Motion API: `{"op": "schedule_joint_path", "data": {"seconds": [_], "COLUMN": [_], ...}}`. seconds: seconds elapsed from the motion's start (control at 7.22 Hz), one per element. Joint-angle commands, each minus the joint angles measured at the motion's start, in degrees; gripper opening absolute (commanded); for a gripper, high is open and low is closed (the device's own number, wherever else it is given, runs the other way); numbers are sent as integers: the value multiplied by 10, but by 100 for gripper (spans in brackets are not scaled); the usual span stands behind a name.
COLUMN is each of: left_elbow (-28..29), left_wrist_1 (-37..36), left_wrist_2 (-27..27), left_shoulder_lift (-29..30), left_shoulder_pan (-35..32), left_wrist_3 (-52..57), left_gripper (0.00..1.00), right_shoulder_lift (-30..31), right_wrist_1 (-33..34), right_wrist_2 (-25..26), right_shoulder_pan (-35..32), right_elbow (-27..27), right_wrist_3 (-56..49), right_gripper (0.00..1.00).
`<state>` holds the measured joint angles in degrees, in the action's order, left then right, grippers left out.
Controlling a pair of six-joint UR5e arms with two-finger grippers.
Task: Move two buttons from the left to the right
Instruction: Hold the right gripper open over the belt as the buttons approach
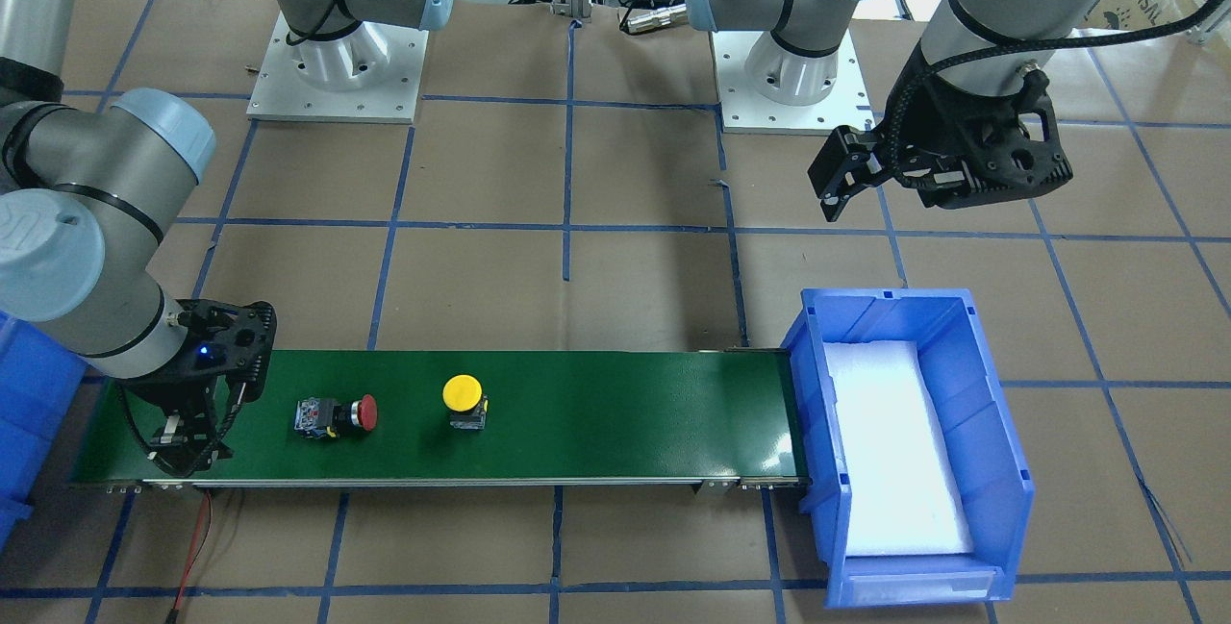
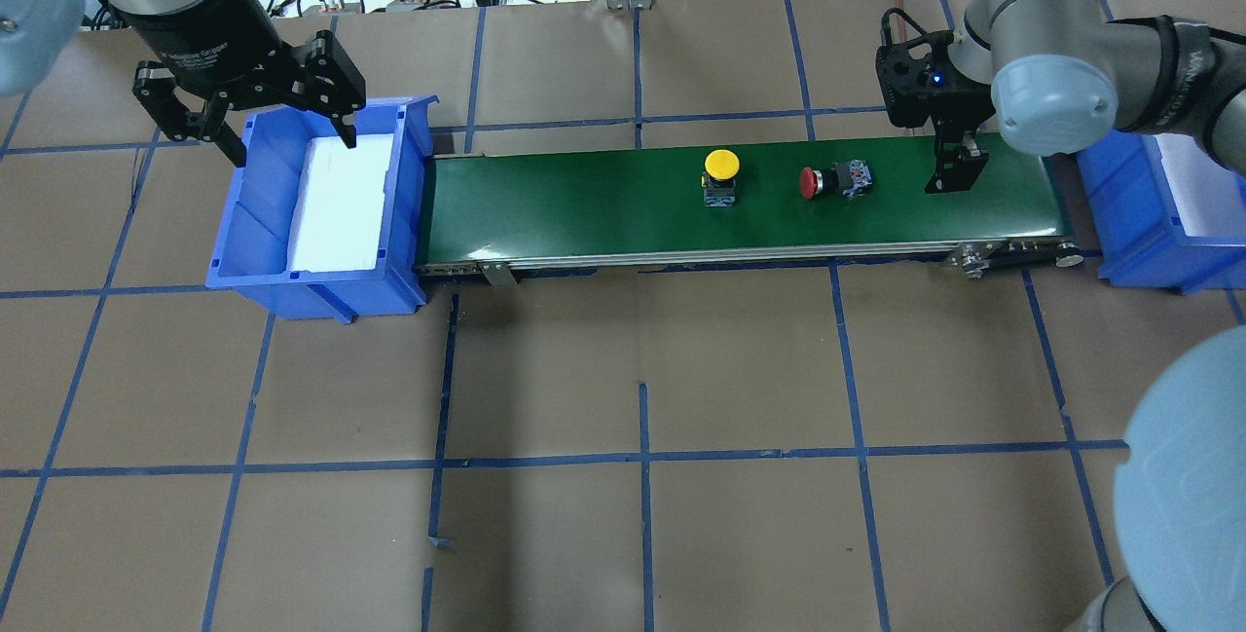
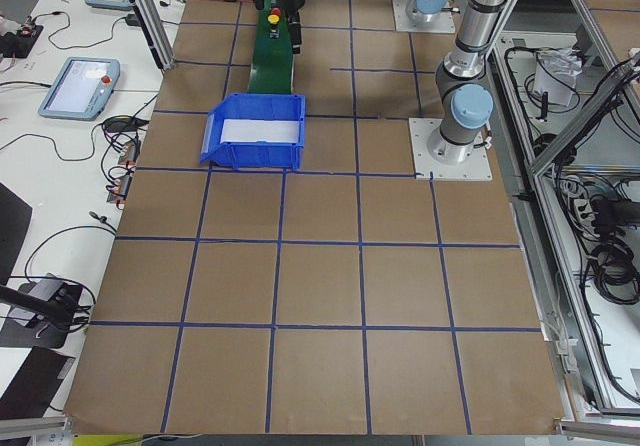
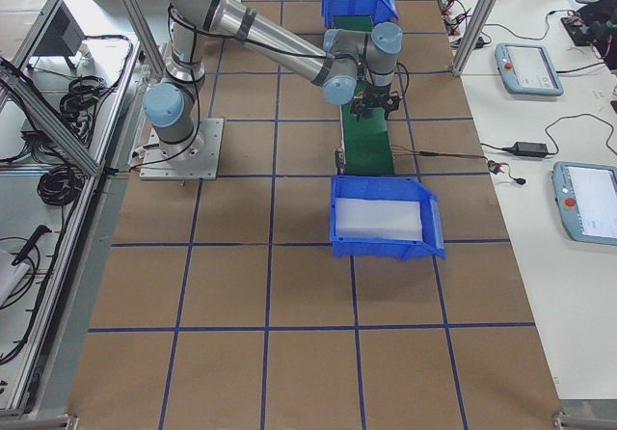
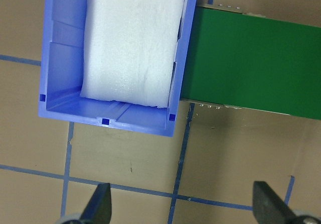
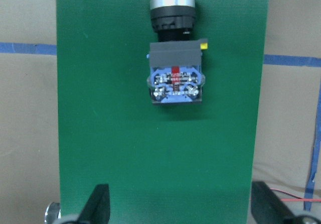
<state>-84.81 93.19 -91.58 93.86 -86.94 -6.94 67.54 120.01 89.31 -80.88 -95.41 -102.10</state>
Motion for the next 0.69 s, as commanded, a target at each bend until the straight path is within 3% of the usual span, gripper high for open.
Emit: {"op": "schedule_joint_path", "data": {"seconds": [0.0, 0.55], "left_elbow": [0, 0], "left_wrist_1": [1, 1], "left_wrist_2": [0, 0], "left_shoulder_lift": [-1, 0], "left_shoulder_pan": [-1, -1], "left_wrist_3": [0, 0], "left_gripper": [100, 100], "right_shoulder_lift": [-3, -3], "right_wrist_1": [8, 60], "right_wrist_2": [0, -5], "right_shoulder_pan": [-4, 32], "right_elbow": [-5, -43], "right_wrist_3": [7, 23], "right_gripper": [99, 99]}}
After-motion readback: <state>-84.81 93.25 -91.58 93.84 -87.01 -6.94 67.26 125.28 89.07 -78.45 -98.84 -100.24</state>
